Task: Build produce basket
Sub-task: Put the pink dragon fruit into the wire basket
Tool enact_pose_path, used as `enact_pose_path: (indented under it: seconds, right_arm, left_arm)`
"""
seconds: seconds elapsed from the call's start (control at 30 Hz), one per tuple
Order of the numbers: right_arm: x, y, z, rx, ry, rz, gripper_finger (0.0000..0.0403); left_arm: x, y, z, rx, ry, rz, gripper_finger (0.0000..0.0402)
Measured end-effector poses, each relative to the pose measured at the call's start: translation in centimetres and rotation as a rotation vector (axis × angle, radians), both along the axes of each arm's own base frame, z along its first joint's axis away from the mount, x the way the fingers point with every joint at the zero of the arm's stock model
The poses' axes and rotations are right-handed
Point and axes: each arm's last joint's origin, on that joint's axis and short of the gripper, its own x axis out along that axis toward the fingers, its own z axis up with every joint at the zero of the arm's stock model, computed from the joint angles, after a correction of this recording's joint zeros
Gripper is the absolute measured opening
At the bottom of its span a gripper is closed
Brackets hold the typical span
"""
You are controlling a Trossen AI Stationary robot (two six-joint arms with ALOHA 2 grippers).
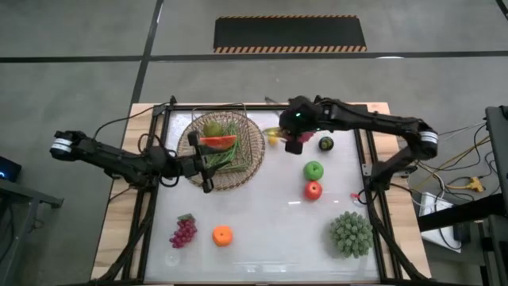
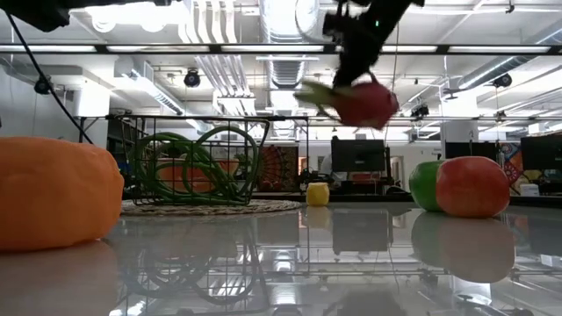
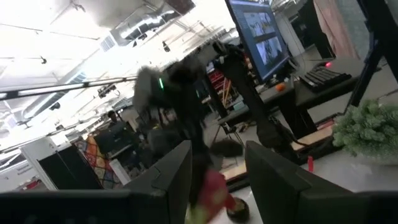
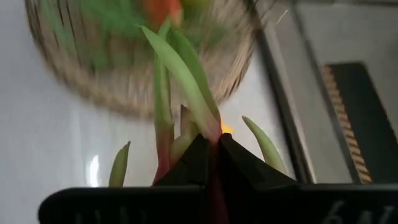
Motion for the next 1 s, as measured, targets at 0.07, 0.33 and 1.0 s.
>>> enact_pose_path:
  seconds: [0.07,0.33,1.0]
  right_arm:
    - [-0.5,0.2,1.4,0.002,-0.108,-0.034,0.0013]
    - [-0.6,0.2,4.1,0.013,-0.536,-0.113,0.0013]
    - [9.4,-3.8,-7.2,0.100,-1.230,-0.421,0.0013]
  left_arm:
    - [-0.1,0.0,-0.7,0.006,0.023,0.001,0.0132]
    - [-0.6,0.2,-0.8,0.084,-0.028,0.052,0.0132]
    - [-2.0,0.4,-0.6,0.066,-0.087,0.055,0.0132]
